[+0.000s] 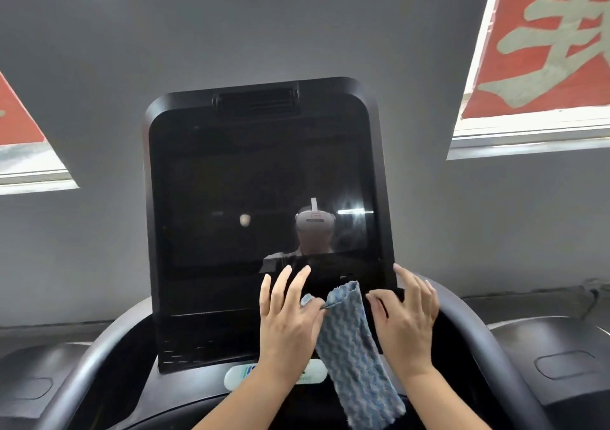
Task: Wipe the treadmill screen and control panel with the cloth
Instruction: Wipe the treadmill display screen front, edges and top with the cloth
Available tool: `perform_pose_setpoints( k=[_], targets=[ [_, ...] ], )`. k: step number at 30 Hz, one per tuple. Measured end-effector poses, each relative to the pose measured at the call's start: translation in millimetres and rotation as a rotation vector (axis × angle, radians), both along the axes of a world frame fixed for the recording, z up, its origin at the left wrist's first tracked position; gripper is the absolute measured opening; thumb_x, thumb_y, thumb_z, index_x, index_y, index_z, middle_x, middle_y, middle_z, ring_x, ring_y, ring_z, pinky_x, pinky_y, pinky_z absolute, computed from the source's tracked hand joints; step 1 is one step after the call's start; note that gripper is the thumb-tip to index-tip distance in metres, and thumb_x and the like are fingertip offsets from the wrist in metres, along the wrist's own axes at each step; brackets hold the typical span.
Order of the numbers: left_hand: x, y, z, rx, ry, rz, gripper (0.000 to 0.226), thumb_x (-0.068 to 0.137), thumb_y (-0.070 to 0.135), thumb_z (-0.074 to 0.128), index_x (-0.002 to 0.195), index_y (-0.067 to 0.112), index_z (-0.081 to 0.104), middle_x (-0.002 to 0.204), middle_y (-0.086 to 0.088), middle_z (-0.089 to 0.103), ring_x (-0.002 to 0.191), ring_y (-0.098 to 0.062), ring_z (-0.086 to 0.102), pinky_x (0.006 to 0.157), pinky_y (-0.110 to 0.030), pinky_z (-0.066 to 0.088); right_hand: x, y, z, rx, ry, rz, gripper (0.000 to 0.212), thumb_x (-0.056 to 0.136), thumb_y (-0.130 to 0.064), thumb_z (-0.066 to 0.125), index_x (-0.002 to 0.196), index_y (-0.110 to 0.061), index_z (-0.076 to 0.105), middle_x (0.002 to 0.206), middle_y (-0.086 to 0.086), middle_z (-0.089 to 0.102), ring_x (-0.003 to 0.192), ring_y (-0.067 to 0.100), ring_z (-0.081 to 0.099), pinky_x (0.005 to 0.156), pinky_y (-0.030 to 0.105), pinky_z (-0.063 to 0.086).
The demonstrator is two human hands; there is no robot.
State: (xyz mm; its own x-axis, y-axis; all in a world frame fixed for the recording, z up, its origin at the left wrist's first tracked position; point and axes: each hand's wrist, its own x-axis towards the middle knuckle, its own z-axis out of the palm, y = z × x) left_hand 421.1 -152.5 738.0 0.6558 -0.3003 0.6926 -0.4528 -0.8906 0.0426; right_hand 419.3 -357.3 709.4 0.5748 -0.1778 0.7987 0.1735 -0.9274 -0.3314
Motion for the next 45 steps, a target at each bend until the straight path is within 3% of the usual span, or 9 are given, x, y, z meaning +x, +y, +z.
perform_pose_setpoints(
  k=[3, 8, 17, 20, 26, 32, 37, 40, 45],
  targets=[
    [19, -24, 15, -0.003, -0.025, -0.051, 0.022, 0.096, 0.035, 0.056, 0.082, 0.024, 0.068, 0.140, -0.006, 0.055, 0.137, -0.031, 0.043, 0.117, -0.057, 0.025, 6, -20, 9, 0.043, 0.008, -0.041, 0.017, 0.089, -0.030, 0.063, 0.087, -0.017, 0.075, 0.128, 0.012, 0.060, 0.119, 0.036, 0.054, 0.114, 0.054, 0.030],
    [40, -52, 25, 0.044, -0.079, -0.148, 0.005, 0.091, 0.025, 0.070, 0.086, 0.023, 0.068, 0.138, -0.007, 0.057, 0.136, -0.031, 0.045, 0.115, -0.059, 0.027, 8, -33, -11, 0.110, 0.214, -0.043, 0.052, 0.088, -0.038, 0.052, 0.132, -0.012, 0.061, 0.148, 0.016, 0.044, 0.134, 0.037, 0.044, 0.117, 0.054, 0.023],
    [70, -104, 73, 0.072, -0.214, -0.202, 0.007, 0.090, 0.023, 0.066, 0.083, 0.020, 0.067, 0.139, -0.007, 0.056, 0.135, -0.033, 0.045, 0.114, -0.062, 0.025, 20, -52, 28, 0.465, -0.065, -0.068, 0.032, 0.095, -0.033, 0.046, 0.123, -0.019, 0.054, 0.150, 0.013, 0.039, 0.138, 0.033, 0.037, 0.114, 0.054, 0.025],
    [101, -123, 96, 0.089, -0.252, -0.167, 0.014, 0.092, 0.026, 0.062, 0.081, 0.019, 0.066, 0.137, -0.006, 0.056, 0.134, -0.033, 0.045, 0.114, -0.062, 0.025, 35, -48, 39, 0.350, -0.130, -0.008, 0.030, 0.098, -0.026, 0.046, 0.125, -0.015, 0.054, 0.147, 0.013, 0.043, 0.138, 0.028, 0.039, 0.115, 0.049, 0.029],
    [171, -131, 109, 0.238, -0.242, -0.101, 0.011, 0.085, 0.020, 0.076, 0.080, 0.018, 0.066, 0.130, -0.009, 0.060, 0.130, -0.035, 0.048, 0.116, -0.060, 0.023, 90, -39, 14, 0.008, 0.041, 0.210, 0.042, 0.097, -0.012, 0.048, 0.138, -0.004, 0.049, 0.152, 0.011, 0.040, 0.141, 0.027, 0.040, 0.107, 0.043, 0.044],
    [188, -107, 128, 0.342, -0.309, -0.118, 0.005, 0.091, 0.012, 0.065, 0.086, 0.014, 0.063, 0.139, -0.011, 0.054, 0.134, -0.035, 0.045, 0.117, -0.059, 0.022, 119, -33, 34, -0.045, 0.024, 0.280, 0.043, 0.102, -0.020, 0.048, 0.141, -0.004, 0.054, 0.158, 0.016, 0.036, 0.150, 0.031, 0.027, 0.117, 0.047, 0.035],
    [210, -87, 143, 0.437, -0.306, -0.173, 0.004, 0.091, 0.011, 0.064, 0.087, 0.014, 0.064, 0.141, -0.011, 0.053, 0.135, -0.034, 0.043, 0.115, -0.057, 0.028, 135, -30, 52, -0.043, -0.095, 0.251, 0.037, 0.102, -0.020, 0.047, 0.131, -0.005, 0.063, 0.146, 0.011, 0.052, 0.134, 0.030, 0.047, 0.105, 0.047, 0.045],
    [215, -91, 149, 0.441, -0.306, -0.215, 0.001, 0.092, 0.016, 0.063, 0.092, 0.015, 0.063, 0.142, -0.011, 0.052, 0.137, -0.033, 0.041, 0.116, -0.056, 0.027, 150, -35, 61, -0.117, -0.061, 0.231, 0.040, 0.101, -0.019, 0.049, 0.137, -0.004, 0.059, 0.155, 0.014, 0.042, 0.145, 0.032, 0.035, 0.113, 0.048, 0.038],
    [242, -87, 195, 0.358, -0.337, -0.190, 0.040, 0.093, 0.040, 0.061, 0.119, 0.010, 0.058, 0.144, -0.015, 0.049, 0.136, -0.036, 0.042, 0.117, -0.055, 0.025, 161, -19, 42, -0.102, 0.051, 0.110, 0.051, 0.107, -0.027, 0.030, 0.151, -0.001, 0.034, 0.163, 0.019, 0.022, 0.150, 0.038, 0.021, 0.115, 0.051, 0.028]
  ],
)
